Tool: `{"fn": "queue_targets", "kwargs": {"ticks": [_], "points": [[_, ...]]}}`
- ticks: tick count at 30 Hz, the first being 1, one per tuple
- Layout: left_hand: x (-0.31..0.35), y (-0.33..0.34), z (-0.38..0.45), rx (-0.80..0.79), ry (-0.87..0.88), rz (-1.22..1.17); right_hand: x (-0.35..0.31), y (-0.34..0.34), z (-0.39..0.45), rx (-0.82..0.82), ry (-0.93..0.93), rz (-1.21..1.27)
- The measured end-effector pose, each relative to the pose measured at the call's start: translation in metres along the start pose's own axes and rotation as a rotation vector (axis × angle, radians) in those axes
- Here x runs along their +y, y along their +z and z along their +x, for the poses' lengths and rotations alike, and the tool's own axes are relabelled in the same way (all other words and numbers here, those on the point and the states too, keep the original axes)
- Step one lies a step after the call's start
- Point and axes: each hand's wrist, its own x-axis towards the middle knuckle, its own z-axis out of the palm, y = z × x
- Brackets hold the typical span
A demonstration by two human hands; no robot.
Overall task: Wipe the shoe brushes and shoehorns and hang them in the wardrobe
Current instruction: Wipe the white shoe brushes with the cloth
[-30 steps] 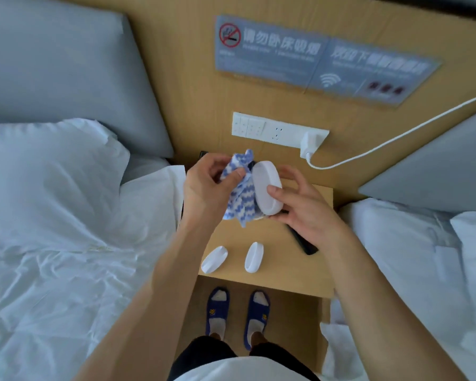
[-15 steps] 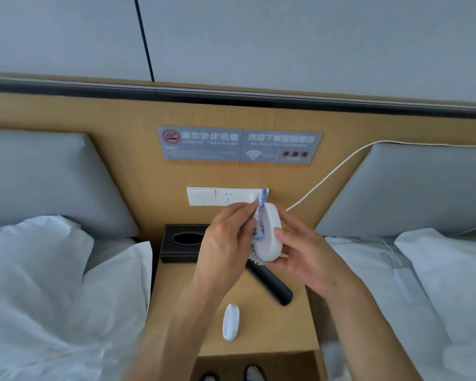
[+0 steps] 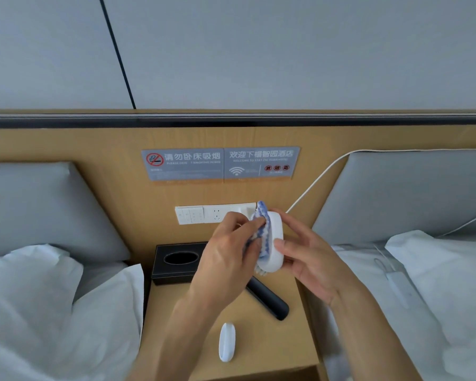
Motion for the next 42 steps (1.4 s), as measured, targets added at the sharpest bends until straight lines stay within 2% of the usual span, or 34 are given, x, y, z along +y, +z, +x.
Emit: {"fn": "queue_targets", "kwargs": {"ticks": [5,13,17,21,25,29,35,39,42], "points": [[0.005,-0.008,0.005,-0.091,0.027,0.022,-0.005,-0.006,0.003,-0.019,-0.019,-0.039],[0.002,-0.030,0.002,-0.329,0.107,0.020,-0.010,-0.010,0.002,-0.080,-0.034,-0.101],[0.003,-0.038,0.001,-0.291,0.137,0.026,-0.016,-0.008,0.004,-0.126,-0.040,-0.084],[0.007,-0.038,0.012,-0.193,0.105,0.078,-0.020,-0.004,0.009,-0.167,-0.039,-0.081],[0.014,-0.034,0.020,-0.162,0.070,0.104,-0.024,-0.003,0.013,-0.174,-0.059,-0.045],[0.015,-0.032,0.023,-0.215,0.063,0.093,-0.023,-0.003,0.012,-0.170,-0.073,-0.016],[0.006,-0.038,0.018,-0.417,0.112,0.013,-0.022,-0.006,0.011,-0.130,-0.084,-0.051],[-0.003,-0.046,0.018,-0.482,-0.005,-0.148,-0.026,-0.002,0.010,-0.157,-0.071,-0.100],[-0.006,-0.050,0.017,-0.452,-0.090,-0.201,-0.024,0.005,0.013,-0.119,-0.072,-0.062]]}}
